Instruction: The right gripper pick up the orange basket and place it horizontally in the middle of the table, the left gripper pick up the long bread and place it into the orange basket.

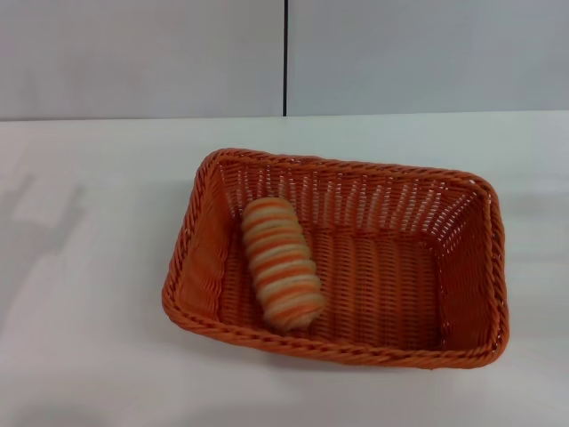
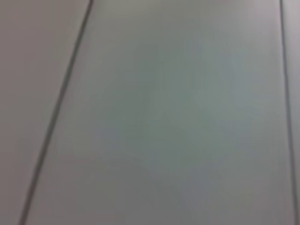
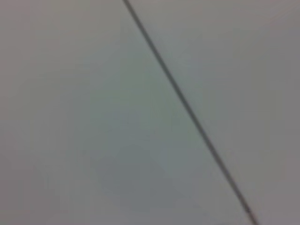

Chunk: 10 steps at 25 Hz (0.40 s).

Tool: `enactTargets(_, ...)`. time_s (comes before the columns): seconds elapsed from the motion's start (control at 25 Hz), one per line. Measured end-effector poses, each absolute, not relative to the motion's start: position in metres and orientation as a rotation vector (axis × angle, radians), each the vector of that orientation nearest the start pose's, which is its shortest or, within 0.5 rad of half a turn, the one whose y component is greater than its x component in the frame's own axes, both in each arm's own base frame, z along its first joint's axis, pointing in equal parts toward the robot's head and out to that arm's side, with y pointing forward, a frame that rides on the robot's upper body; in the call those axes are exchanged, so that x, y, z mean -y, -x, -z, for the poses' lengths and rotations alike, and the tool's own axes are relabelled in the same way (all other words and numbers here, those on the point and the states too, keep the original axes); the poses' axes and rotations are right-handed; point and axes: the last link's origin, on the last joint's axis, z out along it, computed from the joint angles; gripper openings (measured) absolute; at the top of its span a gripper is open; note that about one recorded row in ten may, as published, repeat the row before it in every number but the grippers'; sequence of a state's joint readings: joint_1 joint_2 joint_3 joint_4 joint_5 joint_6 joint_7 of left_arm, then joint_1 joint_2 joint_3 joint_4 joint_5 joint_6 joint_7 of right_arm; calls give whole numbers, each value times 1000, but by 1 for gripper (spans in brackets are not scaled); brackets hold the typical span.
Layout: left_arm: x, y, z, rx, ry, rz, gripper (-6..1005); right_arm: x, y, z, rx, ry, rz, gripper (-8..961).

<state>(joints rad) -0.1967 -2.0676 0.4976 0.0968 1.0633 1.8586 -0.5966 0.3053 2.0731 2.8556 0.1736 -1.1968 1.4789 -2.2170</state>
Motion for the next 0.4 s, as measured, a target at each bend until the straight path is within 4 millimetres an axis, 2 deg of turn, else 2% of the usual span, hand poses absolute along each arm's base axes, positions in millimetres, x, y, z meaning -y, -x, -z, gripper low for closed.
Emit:
enactTargets(0.12,-211,343,-55,318,1422,1121,783,-273,-373,-61,-812,1344,-1174,474)
enactTargets(0.4,-210,346,-56,308,1367,1077,783,-269,-378,-62,-820,1310,-1166,474)
